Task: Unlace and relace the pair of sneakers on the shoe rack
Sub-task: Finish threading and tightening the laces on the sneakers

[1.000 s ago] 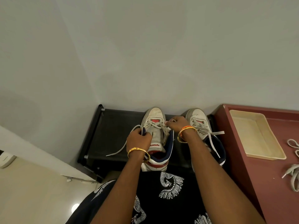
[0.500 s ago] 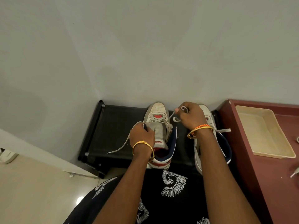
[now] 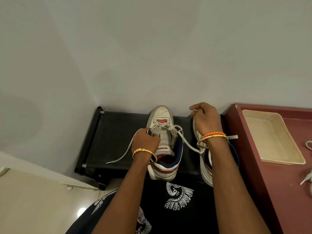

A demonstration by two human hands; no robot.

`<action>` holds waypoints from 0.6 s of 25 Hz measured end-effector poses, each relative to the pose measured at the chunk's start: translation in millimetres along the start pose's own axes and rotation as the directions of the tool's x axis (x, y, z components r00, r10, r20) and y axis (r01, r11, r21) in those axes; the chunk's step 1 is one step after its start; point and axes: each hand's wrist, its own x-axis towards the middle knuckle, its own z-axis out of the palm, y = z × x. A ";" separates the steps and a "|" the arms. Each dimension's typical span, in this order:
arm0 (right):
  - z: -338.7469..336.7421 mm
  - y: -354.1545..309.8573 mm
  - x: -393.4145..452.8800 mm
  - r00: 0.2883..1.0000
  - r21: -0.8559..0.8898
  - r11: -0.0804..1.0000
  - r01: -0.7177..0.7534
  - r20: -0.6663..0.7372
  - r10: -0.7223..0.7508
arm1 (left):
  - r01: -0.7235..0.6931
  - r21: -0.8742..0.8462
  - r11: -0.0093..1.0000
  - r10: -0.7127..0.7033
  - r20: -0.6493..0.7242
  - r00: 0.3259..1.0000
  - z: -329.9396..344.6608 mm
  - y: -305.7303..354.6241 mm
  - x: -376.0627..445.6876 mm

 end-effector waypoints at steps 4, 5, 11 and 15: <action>28.2 4.2 -7.7 0.994 0.008 0.997 0.070 0.089 -0.071 | 0.050 -0.022 0.999 -0.049 0.036 0.998 -1.9 1.2 7.6; 37.4 6.0 -8.1 0.992 0.048 0.997 0.066 0.102 -0.071 | 0.053 -0.056 0.997 -0.051 0.037 0.998 -2.5 1.1 8.7; 72.4 13.7 -8.8 0.967 -0.026 0.997 0.077 0.247 -0.068 | 0.071 -0.112 0.991 -0.067 0.044 0.997 -14.2 -5.6 17.0; 80.4 18.3 -8.1 0.950 -0.132 0.988 0.085 0.308 -0.041 | 0.201 -0.251 0.947 -0.168 0.148 0.975 -20.2 -8.0 26.0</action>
